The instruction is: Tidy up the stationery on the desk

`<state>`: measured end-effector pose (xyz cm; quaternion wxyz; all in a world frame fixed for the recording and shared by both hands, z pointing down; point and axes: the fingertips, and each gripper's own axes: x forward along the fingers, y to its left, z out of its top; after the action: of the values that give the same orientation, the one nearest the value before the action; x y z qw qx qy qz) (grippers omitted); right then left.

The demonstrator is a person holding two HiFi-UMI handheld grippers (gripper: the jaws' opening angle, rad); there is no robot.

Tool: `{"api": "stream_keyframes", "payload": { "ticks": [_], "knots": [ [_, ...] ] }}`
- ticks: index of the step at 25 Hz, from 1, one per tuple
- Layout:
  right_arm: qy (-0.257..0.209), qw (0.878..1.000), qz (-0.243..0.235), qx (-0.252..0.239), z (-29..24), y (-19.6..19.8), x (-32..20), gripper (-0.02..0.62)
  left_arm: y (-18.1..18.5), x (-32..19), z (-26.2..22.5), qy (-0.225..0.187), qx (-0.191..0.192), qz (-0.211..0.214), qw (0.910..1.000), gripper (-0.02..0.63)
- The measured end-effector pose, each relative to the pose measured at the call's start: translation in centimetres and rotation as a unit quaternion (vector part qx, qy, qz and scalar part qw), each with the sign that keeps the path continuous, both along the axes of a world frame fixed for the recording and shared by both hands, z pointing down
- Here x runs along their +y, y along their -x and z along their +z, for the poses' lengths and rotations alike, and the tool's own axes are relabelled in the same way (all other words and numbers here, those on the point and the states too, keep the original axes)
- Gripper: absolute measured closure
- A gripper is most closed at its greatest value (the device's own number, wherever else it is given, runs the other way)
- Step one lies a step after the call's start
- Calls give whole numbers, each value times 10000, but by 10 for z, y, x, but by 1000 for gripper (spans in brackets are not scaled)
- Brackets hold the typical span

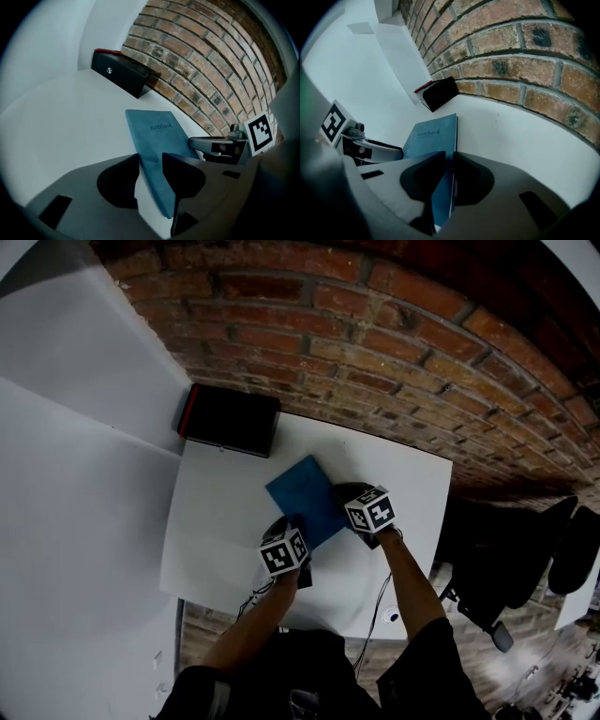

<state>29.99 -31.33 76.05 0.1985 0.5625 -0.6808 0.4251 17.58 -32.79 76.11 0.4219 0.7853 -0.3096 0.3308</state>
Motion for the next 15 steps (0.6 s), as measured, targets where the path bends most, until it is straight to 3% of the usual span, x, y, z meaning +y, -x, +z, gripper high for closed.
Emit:
{"api": "stream_keyframes", "payload": {
  "ticks": [5, 8, 15],
  "knots": [
    [45, 9994, 252, -251, 1, 0, 4, 548, 8, -6, 1, 11, -78, -374, 9993, 499],
    [37, 9992, 307, -251, 1, -1, 6, 548, 9, -10, 1, 17, 52, -359, 9993, 532],
    [-25, 9979, 532, -378, -3, -1, 9, 549, 7, -19, 0, -70, 59, -201, 9998, 545]
  ]
}}
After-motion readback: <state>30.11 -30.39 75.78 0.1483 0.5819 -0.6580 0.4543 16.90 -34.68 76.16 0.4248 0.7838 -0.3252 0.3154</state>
